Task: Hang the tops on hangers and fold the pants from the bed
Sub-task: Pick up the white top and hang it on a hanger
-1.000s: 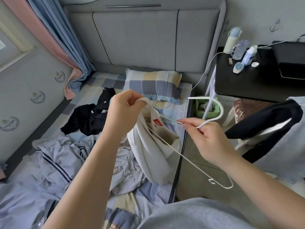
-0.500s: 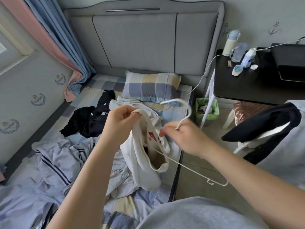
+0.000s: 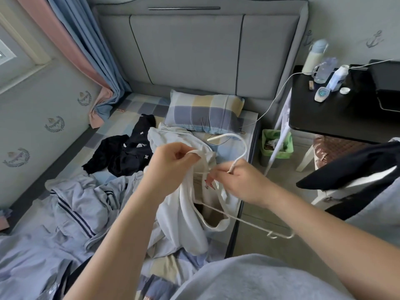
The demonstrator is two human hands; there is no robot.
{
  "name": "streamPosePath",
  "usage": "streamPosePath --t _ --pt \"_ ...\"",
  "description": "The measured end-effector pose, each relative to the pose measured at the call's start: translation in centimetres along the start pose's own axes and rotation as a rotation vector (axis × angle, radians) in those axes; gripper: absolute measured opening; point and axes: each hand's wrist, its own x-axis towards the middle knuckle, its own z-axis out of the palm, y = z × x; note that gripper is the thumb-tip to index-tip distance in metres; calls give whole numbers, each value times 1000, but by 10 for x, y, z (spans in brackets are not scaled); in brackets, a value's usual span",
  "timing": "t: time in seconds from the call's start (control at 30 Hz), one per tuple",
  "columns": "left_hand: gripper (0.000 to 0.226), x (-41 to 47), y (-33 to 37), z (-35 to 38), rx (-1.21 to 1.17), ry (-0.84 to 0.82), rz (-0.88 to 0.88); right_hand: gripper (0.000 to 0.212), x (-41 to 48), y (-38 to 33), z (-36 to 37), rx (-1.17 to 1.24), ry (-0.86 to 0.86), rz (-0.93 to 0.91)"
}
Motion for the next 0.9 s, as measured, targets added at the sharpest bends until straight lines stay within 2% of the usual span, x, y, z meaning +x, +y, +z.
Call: streamPosePath --t 0.07,0.13,0.27,0.37,0.47,0.53,0.63,0.77,0.9 --pt "16 -5 0 7 1 -31 11 27 4 14 29 58 39 100" --pt "17 -11 -2 13 -30 -75 -16 27 6 25 50 152 58 127" --pt "18 -15 -10 12 -28 -78 -47 53 12 23 44 284 36 50" --pt "14 -15 -12 11 11 -95 -20 56 19 21 47 249 16 68" --pt "21 -19 -14 13 8 -153 -5 54 23 21 57 130 -14 71" --pt "23 -21 -16 13 -41 -184 -10 40 25 20 61 96 -28 70" --pt "18 -14 -23 -2 -51 -121 -26 23 23 16 49 132 -13 116" --pt "18 6 -37 -46 29 67 -48 30 18 0 1 -45 -120 107" --pt "13 18 -35 -72 5 56 -48 30 18 -24 -34 -99 -199 31"
